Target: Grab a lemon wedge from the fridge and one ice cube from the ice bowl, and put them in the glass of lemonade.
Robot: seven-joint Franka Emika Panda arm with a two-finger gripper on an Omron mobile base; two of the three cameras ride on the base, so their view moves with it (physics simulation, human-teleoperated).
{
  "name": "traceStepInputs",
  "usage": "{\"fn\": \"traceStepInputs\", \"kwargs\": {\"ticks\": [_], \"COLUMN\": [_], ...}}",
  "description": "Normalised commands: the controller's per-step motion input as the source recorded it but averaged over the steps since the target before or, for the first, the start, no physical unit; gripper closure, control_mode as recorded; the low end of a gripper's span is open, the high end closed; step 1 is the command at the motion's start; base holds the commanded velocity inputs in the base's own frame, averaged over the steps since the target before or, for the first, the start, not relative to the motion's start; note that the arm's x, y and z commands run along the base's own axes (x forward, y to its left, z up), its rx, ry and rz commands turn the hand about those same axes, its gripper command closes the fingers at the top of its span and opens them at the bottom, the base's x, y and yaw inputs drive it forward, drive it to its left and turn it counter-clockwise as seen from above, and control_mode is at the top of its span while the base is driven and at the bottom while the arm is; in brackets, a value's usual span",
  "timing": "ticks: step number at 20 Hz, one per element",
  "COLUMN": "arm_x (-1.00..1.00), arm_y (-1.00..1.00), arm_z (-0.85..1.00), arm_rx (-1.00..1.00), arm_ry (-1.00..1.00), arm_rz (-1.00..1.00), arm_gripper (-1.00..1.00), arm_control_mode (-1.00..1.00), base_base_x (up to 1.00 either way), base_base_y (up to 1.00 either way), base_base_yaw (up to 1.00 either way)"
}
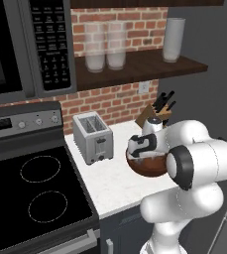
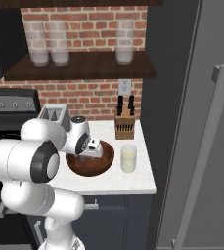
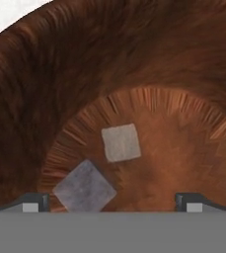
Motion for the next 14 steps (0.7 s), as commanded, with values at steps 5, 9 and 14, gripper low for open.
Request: {"fn": "traceStepInputs", "kwargs": {"ticks": [5,9,14], "arm_x": [0.00,0.00,-0.05], "arm_y": [0.00,-0.01,-0.17], "arm_z": [-0.24,-0.10,0.00], "arm_rx": [0.00,0.00,0.00], "arm_ry": [-0.03,-0.04,0.00], "arm_rz": [0.00,0.00,0.00], "arm_gripper": [-1.00,-1.00,-1.00], "arm_control_mode": [-1.00,-1.00,-1.00], "base_base_x": [0.00,0.00,0.00], "base_base_y": [0.00,0.00,0.00], "base_base_yaw": [0.00,0.00,0.00]}}
